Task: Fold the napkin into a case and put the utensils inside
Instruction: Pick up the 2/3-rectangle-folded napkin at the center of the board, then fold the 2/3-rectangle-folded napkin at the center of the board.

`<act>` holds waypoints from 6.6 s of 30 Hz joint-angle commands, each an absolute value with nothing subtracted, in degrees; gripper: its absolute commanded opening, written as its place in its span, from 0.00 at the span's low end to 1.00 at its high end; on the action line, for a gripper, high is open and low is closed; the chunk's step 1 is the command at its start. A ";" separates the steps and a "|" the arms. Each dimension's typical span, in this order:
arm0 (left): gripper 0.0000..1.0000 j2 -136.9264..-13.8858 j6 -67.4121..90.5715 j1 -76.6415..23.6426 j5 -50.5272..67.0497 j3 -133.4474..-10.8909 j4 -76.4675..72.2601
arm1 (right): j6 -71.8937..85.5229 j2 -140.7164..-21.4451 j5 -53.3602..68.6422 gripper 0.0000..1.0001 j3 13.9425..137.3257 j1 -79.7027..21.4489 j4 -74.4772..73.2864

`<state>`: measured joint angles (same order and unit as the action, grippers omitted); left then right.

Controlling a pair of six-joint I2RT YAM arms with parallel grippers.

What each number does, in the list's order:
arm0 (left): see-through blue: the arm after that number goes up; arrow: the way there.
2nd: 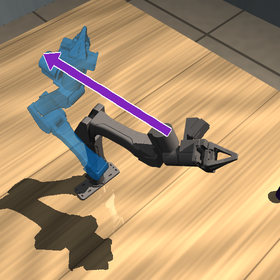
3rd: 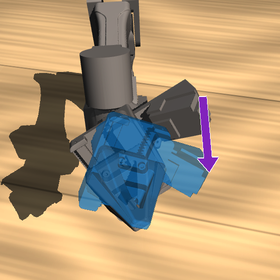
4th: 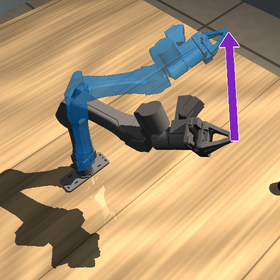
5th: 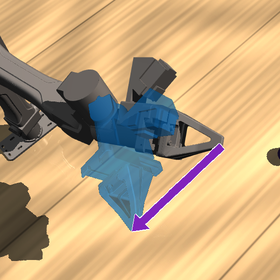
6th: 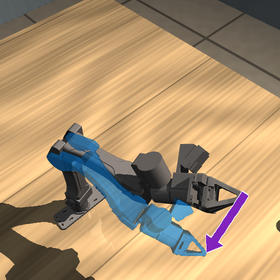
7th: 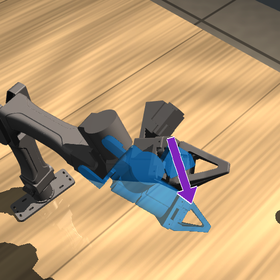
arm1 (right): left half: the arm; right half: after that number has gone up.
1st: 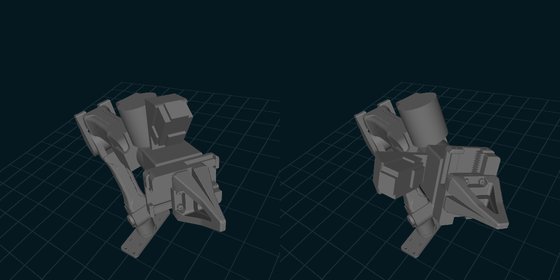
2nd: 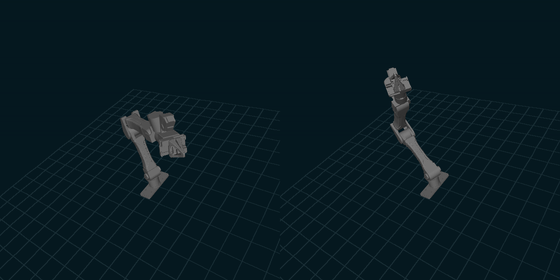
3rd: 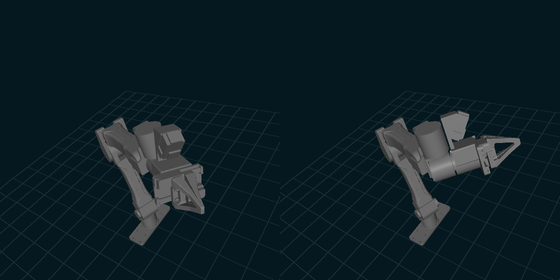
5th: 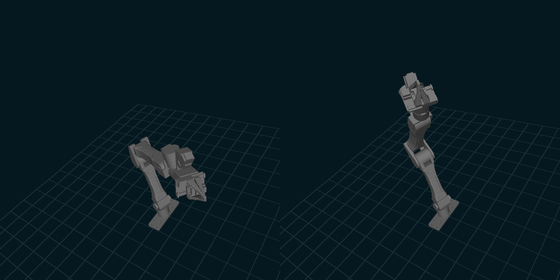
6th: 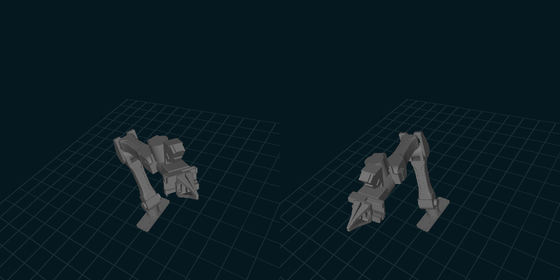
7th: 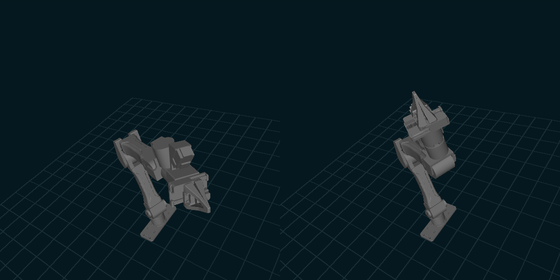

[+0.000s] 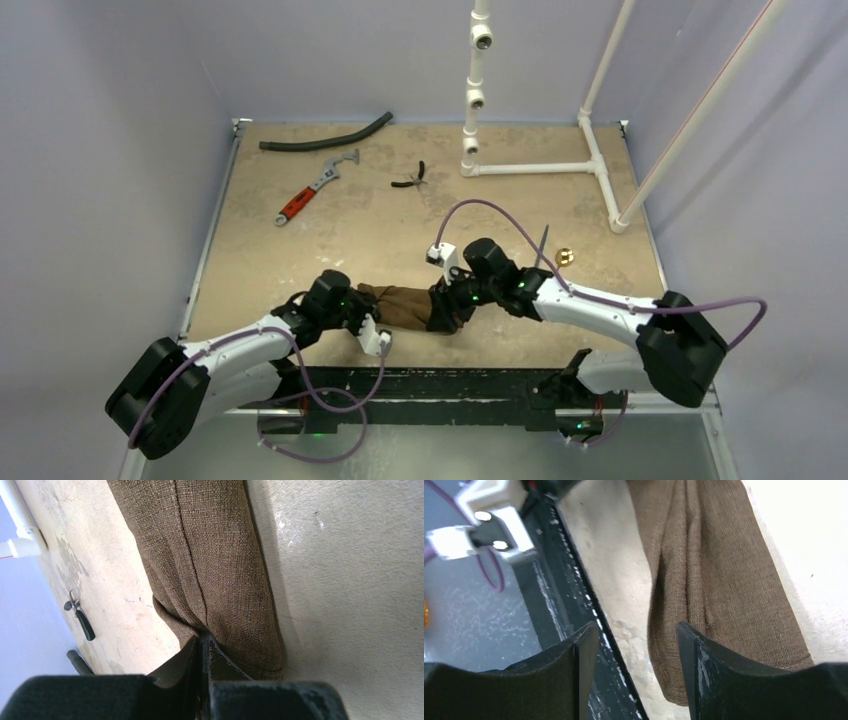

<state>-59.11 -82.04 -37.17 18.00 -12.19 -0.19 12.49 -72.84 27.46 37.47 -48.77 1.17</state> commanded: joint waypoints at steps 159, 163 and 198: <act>0.00 -72.71 -75.49 -36.46 23.51 -27.60 17.70 | -19.15 -65.86 41.68 0.39 43.82 -36.36 4.73; 0.00 -72.73 -72.80 -36.29 23.88 -27.94 16.10 | -20.01 -62.95 34.29 0.40 39.50 -46.09 8.28; 0.00 -71.81 -72.58 -33.59 27.26 -25.74 16.29 | -36.61 -78.46 3.14 0.39 31.02 -73.37 23.53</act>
<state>-71.57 -71.13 -34.00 25.54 -27.53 13.63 -33.95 -76.75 2.59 30.50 -73.38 24.56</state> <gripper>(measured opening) 0.003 0.391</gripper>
